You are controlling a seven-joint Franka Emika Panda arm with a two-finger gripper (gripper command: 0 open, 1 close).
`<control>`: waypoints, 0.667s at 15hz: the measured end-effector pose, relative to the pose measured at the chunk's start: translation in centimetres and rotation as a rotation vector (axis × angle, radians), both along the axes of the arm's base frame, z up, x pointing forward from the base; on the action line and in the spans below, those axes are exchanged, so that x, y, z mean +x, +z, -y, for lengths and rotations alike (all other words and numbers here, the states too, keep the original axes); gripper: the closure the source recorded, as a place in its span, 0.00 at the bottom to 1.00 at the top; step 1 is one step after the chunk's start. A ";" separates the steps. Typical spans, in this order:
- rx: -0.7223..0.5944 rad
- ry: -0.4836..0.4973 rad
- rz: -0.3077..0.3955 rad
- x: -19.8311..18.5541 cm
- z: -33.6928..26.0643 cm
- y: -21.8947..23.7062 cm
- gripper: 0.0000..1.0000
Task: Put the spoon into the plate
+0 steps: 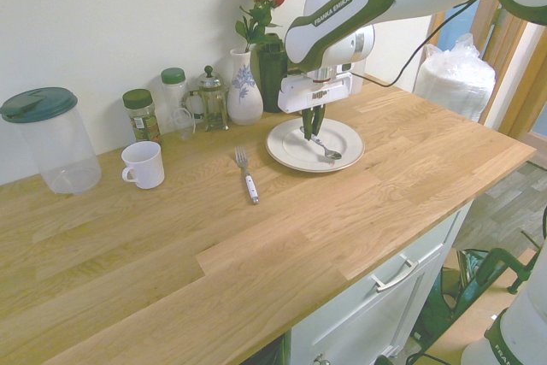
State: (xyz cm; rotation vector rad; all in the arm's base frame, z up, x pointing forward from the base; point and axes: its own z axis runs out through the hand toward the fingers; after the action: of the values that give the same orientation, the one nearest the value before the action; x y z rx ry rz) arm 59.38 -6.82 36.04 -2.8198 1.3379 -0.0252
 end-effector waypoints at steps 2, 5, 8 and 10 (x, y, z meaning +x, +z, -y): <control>-0.002 0.002 0.003 0.4 -0.1 -0.2 0.00; -0.004 0.002 0.015 1.0 0.0 0.0 0.00; -0.006 0.003 0.021 1.2 0.0 0.2 0.00; -0.019 0.012 0.017 1.4 0.1 0.9 0.00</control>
State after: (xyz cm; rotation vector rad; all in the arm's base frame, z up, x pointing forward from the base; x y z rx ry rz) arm 60.77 -6.91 36.99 -2.8368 1.3250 -0.0616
